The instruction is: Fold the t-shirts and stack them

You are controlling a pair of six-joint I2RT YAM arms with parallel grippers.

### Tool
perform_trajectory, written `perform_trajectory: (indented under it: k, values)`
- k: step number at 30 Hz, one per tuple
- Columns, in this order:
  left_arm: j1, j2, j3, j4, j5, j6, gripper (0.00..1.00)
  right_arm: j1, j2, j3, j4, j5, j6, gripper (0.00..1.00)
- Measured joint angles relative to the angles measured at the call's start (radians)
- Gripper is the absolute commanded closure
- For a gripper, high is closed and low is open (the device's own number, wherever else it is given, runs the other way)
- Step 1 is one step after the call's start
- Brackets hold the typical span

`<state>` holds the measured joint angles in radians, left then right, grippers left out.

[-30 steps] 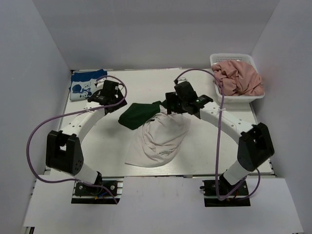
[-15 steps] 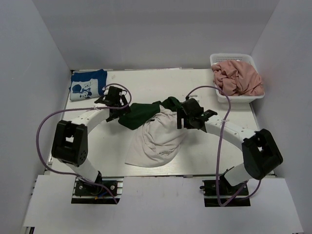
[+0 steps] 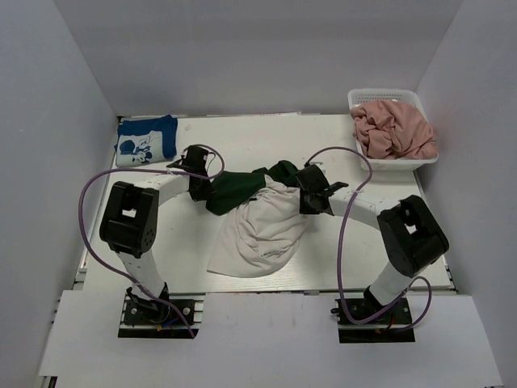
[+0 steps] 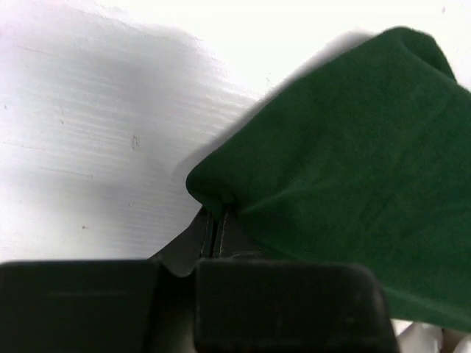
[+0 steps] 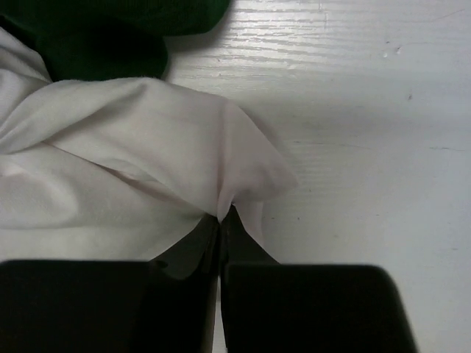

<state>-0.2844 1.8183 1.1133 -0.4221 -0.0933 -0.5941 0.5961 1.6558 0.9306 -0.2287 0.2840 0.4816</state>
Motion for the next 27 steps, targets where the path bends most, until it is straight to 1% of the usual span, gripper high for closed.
perform_trajectory:
  k: [2,4,6,8,10,13,16,20,23,27]
  values:
    - [0.0,-0.007,0.001,-0.005,0.005,0.003,1.0,0.0,-0.019,0.0,-0.008,0.018,0.001,1.0]
    - [0.0,-0.031,0.006,-0.039,-0.003,0.003,1.0,0.0,-0.072,0.004,-0.039,0.039,-0.002,1.0]
    - [0.0,-0.085,0.042,-0.105,-0.045,0.003,1.0,0.0,-0.164,0.026,-0.092,0.08,-0.007,1.0]
    - [-0.001,-0.174,0.108,-0.155,-0.093,0.003,1.0,-0.001,-0.279,0.072,-0.121,0.124,-0.021,1.0]
    - [-0.001,-0.301,0.183,-0.159,-0.151,0.004,1.0,0.0,-0.402,0.116,-0.118,0.169,-0.042,1.0]
    - [-0.003,-0.539,0.272,-0.152,-0.252,0.005,1.0,-0.001,-0.579,0.159,-0.103,0.233,-0.079,1.0]
    - [-0.011,-0.753,0.352,-0.152,-0.318,0.001,1.0,0.003,-0.722,0.201,-0.081,0.262,-0.135,1.0]
    - [-0.026,-0.908,0.445,-0.164,-0.315,0.004,1.0,0.02,-0.799,0.3,-0.058,0.198,-0.211,1.0]
    - [-0.026,-0.954,0.499,-0.177,-0.311,0.019,1.0,0.026,-0.81,0.412,-0.079,0.101,-0.266,1.0]
    - [-0.025,-1.004,0.533,-0.178,-0.274,0.058,1.0,0.024,-0.82,0.57,-0.139,-0.047,-0.325,1.0]
